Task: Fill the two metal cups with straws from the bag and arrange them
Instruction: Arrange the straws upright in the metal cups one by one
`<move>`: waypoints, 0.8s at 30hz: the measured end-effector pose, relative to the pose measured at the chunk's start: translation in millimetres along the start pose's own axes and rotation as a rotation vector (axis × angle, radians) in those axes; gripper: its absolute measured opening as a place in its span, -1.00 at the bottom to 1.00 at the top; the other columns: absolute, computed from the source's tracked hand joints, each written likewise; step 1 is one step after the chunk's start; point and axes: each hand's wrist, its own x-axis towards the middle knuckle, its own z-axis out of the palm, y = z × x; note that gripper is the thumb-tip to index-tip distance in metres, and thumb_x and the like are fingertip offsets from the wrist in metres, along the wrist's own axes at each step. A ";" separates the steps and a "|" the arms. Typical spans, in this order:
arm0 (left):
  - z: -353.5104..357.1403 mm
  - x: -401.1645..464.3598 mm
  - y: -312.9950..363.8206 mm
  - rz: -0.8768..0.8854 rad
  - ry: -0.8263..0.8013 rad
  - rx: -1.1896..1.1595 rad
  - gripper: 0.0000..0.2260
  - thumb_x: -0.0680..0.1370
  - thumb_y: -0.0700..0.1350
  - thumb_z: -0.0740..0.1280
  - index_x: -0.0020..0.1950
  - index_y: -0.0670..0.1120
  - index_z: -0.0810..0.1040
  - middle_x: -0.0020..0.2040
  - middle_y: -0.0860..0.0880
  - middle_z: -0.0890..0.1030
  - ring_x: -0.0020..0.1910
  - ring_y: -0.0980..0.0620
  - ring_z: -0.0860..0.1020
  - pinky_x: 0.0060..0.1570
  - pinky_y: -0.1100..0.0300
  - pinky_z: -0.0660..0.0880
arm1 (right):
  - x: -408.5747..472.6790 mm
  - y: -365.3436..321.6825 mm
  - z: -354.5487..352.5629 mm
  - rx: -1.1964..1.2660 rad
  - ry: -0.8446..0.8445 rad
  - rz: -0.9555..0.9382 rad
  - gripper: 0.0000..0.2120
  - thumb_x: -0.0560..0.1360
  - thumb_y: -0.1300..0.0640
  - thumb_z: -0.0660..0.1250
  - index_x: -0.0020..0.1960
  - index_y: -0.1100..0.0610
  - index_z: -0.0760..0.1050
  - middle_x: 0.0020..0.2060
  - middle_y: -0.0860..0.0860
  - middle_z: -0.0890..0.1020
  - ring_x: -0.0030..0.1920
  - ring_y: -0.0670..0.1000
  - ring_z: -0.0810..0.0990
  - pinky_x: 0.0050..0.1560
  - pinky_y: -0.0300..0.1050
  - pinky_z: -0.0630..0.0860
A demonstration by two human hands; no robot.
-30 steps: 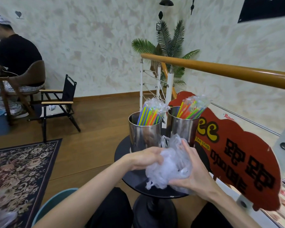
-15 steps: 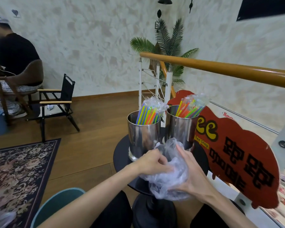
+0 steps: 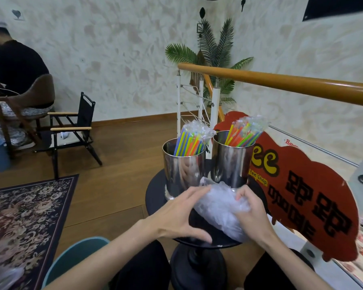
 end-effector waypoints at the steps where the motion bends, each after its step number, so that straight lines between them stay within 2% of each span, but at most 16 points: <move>1: 6.0 1.7 -0.2 0.014 -0.010 0.014 -0.01 0.35 0.36 0.50 0.62 0.11 0.07 0.50 0.22 0.23 0.48 0.29 0.22 0.37 0.43 0.19 | 2.1 -0.1 3.6 0.017 -0.018 0.001 -0.58 0.21 0.44 0.26 -0.28 -0.08 0.29 -0.33 -0.13 0.39 -0.27 -0.13 0.33 -0.25 -0.24 0.24; 3: 17.7 8.5 -1.4 0.016 0.045 0.026 -0.18 0.39 0.32 0.49 0.50 0.05 0.23 0.33 0.15 0.37 0.31 0.16 0.41 0.27 0.19 0.42 | 4.6 -2.0 12.2 0.030 -0.069 0.005 -0.43 0.25 0.58 0.26 -0.29 -0.12 0.28 -0.34 -0.15 0.37 -0.28 -0.14 0.31 -0.25 -0.23 0.24; 5: 23.7 15.6 -3.7 0.034 0.187 0.058 -0.51 0.47 0.18 0.41 0.28 0.00 0.35 0.09 0.09 0.46 0.04 0.02 0.50 -0.01 0.02 0.52 | 5.7 -3.9 17.1 0.040 -0.109 0.013 -0.42 0.29 0.57 0.28 -0.30 -0.15 0.28 -0.34 -0.16 0.37 -0.30 -0.14 0.31 -0.28 -0.21 0.25; 6: 24.6 18.5 -6.1 0.079 0.264 0.116 -0.64 0.48 0.11 0.35 0.18 0.00 0.38 0.02 0.06 0.49 -0.04 -0.03 0.52 -0.13 0.01 0.52 | 6.1 -3.9 16.0 0.039 -0.118 0.017 -0.42 0.31 0.57 0.28 -0.30 -0.15 0.29 -0.34 -0.16 0.39 -0.30 -0.13 0.33 -0.27 -0.20 0.27; 8: 23.0 22.3 -12.9 0.216 0.358 0.330 -0.79 0.44 -0.07 0.29 0.04 -0.01 0.39 -0.06 0.01 0.54 -0.15 -0.05 0.54 -0.30 0.12 0.48 | 7.2 -3.6 7.7 -0.014 -0.132 -0.005 -0.47 0.28 0.53 0.27 -0.28 -0.14 0.32 -0.28 -0.11 0.42 -0.23 -0.08 0.39 -0.19 -0.09 0.34; 11: 21.2 24.9 -25.0 0.367 0.290 0.630 -0.74 0.32 -0.29 0.42 -0.09 -0.03 0.48 -0.06 0.01 0.54 -0.18 0.01 0.48 -0.27 0.18 0.38 | 11.8 -4.6 -11.7 -0.162 -0.238 -0.035 -0.47 0.21 0.51 0.28 -0.22 -0.14 0.38 -0.10 -0.11 0.50 0.01 -0.04 0.51 0.06 0.06 0.45; 14: 22.1 23.0 -30.3 0.386 0.211 0.808 -0.84 0.33 -0.23 0.39 -0.21 0.01 0.52 -0.05 0.04 0.52 -0.15 0.02 0.46 -0.21 0.18 0.23 | 16.5 -11.5 -28.9 -0.198 -0.385 -0.007 -0.50 0.30 0.47 0.43 -0.07 -0.11 0.47 0.13 -0.14 0.56 0.26 -0.05 0.54 0.30 0.03 0.47; 16: 24.9 20.7 -28.4 0.367 0.154 0.834 -0.87 0.37 -0.19 0.24 -0.26 0.02 0.52 -0.07 0.04 0.49 -0.16 0.02 0.44 -0.20 0.17 0.17 | 15.6 -23.4 -34.3 -0.108 -0.521 0.101 -0.55 0.35 0.25 0.50 0.13 -0.11 0.50 0.29 -0.17 0.53 0.35 -0.16 0.48 0.35 -0.04 0.45; 18: 26.2 22.1 -24.2 0.326 0.094 0.844 -0.77 0.37 -0.15 0.11 -0.28 0.05 0.54 -0.10 0.06 0.48 -0.17 0.03 0.46 -0.21 0.18 0.19 | 14.5 -30.2 -33.0 -0.016 -0.636 0.194 -0.38 0.38 -0.09 0.46 0.41 -0.19 0.38 0.40 -0.30 0.40 0.42 -0.31 0.34 0.36 -0.19 0.39; 20: 24.7 24.6 -18.2 0.299 0.059 0.792 -0.77 0.37 -0.16 0.11 -0.25 0.03 0.56 -0.10 0.05 0.49 -0.18 0.01 0.50 -0.23 0.18 0.29 | 12.9 -27.8 -24.9 0.018 -0.642 0.227 -0.26 0.43 -0.24 0.41 0.53 -0.19 0.21 0.45 -0.42 0.27 0.43 -0.47 0.19 0.31 -0.40 0.31; 22: 21.1 26.1 -12.9 0.245 0.061 0.577 -0.79 0.37 -0.24 0.18 -0.13 -0.05 0.56 -0.07 -0.02 0.51 -0.17 -0.08 0.53 -0.24 0.09 0.41 | 12.0 -17.2 -13.1 -0.114 -0.572 0.163 -0.33 0.54 -0.13 0.42 0.53 -0.16 0.16 0.43 -0.44 0.21 0.39 -0.55 0.13 0.25 -0.54 0.25; 24: 16.8 24.9 -4.8 0.118 0.116 0.303 -0.71 0.36 -0.33 0.21 0.01 -0.08 0.51 -0.02 -0.03 0.54 -0.11 -0.12 0.53 -0.19 0.01 0.46 | 12.4 -6.6 -3.3 -0.250 -0.485 0.070 -0.48 0.57 0.02 0.43 0.45 -0.10 0.30 0.35 -0.34 0.39 0.34 -0.47 0.31 0.22 -0.50 0.30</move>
